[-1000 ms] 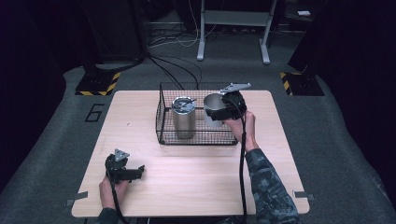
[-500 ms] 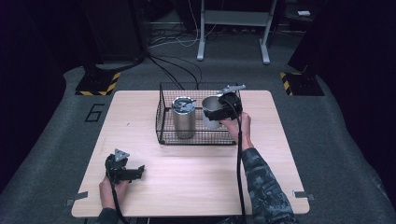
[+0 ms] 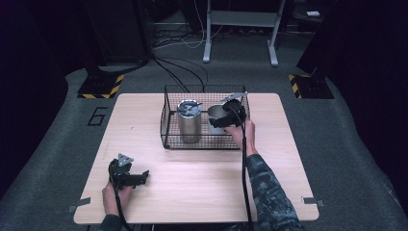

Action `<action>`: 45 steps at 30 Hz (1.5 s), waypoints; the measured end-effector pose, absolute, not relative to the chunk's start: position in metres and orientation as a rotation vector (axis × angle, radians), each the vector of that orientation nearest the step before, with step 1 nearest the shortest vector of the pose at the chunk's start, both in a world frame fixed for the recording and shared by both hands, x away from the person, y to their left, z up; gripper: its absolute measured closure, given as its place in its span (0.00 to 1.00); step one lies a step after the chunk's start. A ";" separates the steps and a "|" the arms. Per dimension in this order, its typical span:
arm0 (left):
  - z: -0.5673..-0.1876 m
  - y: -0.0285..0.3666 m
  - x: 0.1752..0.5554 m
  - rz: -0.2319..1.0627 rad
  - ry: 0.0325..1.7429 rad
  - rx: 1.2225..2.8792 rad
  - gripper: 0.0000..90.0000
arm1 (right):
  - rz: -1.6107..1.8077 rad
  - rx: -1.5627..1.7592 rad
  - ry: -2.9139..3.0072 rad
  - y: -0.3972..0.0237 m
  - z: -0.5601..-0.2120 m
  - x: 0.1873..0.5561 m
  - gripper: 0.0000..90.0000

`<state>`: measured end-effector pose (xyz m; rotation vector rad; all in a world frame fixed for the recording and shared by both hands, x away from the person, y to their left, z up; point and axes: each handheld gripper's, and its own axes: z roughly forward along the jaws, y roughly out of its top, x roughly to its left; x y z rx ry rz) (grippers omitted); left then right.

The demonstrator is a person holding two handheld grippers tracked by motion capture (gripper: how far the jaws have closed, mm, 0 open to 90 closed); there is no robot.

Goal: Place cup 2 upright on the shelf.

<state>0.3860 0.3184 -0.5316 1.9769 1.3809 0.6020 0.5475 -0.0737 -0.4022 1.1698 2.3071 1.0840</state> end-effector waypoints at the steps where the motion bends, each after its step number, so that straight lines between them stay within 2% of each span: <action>1: -0.532 0.319 0.386 0.602 1.380 1.977 0.02 | 1.084 1.172 2.313 -0.073 -0.403 0.548 0.07; 45: -0.532 0.318 0.386 0.600 1.377 1.977 0.03 | 0.962 1.243 2.391 -0.061 -0.433 0.558 0.07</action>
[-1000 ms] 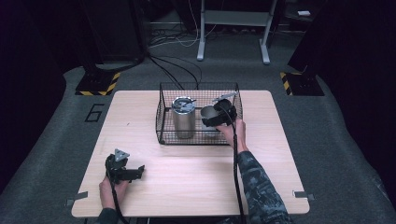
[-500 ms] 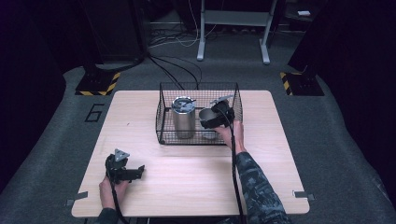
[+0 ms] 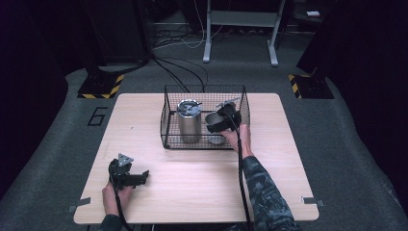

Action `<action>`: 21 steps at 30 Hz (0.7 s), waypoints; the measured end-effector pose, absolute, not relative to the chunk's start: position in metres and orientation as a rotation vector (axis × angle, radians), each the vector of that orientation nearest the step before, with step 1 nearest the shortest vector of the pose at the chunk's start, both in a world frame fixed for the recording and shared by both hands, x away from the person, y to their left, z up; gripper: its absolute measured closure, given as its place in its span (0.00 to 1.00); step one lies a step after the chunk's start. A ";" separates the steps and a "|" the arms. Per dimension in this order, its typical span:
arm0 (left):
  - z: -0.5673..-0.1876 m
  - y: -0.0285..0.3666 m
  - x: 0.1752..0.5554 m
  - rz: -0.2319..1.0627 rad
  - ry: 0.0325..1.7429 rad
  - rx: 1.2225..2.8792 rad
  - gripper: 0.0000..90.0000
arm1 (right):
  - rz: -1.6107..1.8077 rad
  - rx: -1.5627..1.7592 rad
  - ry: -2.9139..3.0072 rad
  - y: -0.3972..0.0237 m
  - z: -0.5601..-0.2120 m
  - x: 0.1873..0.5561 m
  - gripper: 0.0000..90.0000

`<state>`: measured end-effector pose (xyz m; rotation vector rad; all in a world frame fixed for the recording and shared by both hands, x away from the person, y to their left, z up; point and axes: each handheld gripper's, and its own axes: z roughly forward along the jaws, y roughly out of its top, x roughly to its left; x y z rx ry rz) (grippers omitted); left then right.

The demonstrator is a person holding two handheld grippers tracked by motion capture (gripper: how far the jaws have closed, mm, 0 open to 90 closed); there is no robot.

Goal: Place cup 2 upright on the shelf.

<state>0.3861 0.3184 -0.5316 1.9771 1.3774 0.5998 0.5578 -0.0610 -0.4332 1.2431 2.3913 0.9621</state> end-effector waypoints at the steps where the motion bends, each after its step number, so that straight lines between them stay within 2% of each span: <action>1: -0.532 0.318 0.386 0.598 1.379 1.974 0.03 | 0.961 1.244 2.397 -0.061 -0.433 0.558 0.07; 13: -0.532 0.318 0.386 0.603 1.376 1.974 0.03 | 0.951 1.279 2.436 -0.062 -0.432 0.558 0.06; 21: -0.532 0.318 0.386 0.599 1.380 1.970 0.03 | 0.937 1.253 2.419 -0.061 -0.424 0.553 0.01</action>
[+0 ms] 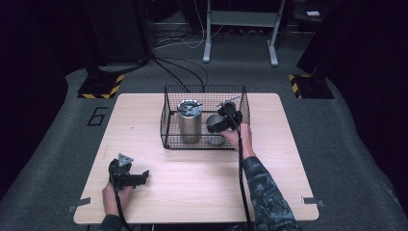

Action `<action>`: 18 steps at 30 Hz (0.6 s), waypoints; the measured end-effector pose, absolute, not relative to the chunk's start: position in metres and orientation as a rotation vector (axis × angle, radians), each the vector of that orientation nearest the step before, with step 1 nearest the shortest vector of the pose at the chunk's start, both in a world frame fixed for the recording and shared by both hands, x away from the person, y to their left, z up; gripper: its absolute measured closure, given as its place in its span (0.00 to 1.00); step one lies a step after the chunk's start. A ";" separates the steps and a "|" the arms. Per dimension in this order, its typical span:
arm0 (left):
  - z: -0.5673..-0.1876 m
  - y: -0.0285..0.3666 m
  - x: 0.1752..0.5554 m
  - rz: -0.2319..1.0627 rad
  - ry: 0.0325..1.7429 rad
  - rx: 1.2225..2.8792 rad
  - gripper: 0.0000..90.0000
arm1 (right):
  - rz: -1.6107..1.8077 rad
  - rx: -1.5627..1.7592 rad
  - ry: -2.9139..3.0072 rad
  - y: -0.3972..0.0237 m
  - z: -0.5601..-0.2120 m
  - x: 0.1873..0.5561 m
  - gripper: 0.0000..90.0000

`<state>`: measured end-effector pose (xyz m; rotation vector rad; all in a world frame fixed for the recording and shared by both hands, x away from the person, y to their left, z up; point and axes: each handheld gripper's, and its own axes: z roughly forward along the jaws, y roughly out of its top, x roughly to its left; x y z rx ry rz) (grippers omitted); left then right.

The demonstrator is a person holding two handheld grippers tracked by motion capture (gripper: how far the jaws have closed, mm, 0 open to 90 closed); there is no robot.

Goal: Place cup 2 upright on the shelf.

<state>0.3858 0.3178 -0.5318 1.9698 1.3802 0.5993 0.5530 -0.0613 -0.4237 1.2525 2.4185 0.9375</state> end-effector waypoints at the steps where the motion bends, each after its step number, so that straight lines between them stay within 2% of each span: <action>1: -0.531 0.318 0.386 0.600 1.374 1.982 0.03 | 0.940 1.245 2.418 -0.061 -0.423 0.552 0.00; 8: -0.531 0.318 0.386 0.599 1.374 1.980 0.03 | 0.975 1.205 2.369 -0.066 -0.407 0.542 0.00; 18: -0.531 0.319 0.386 0.603 1.371 1.981 0.03 | 1.092 1.080 2.312 -0.083 -0.380 0.508 0.00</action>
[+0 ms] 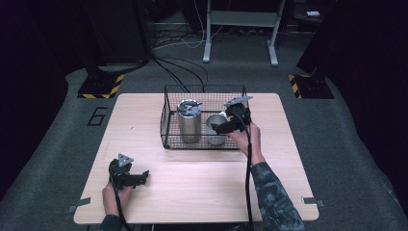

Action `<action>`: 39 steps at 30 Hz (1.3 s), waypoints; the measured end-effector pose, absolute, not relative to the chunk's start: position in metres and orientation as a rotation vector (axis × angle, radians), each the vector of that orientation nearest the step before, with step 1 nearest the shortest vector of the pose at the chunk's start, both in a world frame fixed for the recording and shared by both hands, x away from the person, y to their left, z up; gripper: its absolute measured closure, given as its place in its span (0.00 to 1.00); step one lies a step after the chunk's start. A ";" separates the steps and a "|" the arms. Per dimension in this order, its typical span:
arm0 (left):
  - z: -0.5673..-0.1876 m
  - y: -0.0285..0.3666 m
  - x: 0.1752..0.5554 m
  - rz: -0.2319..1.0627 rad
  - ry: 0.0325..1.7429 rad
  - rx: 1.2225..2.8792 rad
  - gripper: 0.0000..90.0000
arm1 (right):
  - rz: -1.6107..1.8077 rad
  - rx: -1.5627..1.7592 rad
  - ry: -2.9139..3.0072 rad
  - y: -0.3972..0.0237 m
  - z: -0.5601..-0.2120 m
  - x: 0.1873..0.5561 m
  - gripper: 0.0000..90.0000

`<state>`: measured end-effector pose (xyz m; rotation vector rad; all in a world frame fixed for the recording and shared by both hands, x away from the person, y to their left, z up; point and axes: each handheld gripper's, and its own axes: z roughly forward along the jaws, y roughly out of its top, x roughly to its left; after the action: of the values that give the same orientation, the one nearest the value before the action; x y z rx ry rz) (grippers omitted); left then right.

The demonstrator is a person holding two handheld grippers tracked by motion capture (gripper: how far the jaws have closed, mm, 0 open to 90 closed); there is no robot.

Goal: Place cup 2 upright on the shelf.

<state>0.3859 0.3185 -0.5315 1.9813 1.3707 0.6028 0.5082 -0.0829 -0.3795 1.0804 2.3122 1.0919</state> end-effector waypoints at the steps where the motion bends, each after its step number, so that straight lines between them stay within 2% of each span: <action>1: -0.532 0.318 0.386 0.603 1.371 1.981 0.03 | 1.092 1.085 2.307 -0.084 -0.377 0.503 0.00; 10: -0.531 0.318 0.386 0.601 1.372 1.981 0.03 | 1.128 0.983 2.300 -0.107 -0.364 0.454 0.00; 20: -0.531 0.318 0.386 0.601 1.371 1.981 0.03 | 1.091 0.987 2.277 -0.136 -0.379 0.413 0.00; 28: -0.531 0.318 0.386 0.599 1.370 1.983 0.04 | 1.046 1.039 2.262 -0.162 -0.412 0.385 0.00; 39: -0.531 0.318 0.386 0.603 1.370 1.979 0.03 | 0.987 1.212 2.256 -0.196 -0.487 0.363 0.00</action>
<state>0.3858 0.3183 -0.5315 1.9787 1.3704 0.6032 0.3627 -0.1960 -0.4872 1.2125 2.2564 0.9872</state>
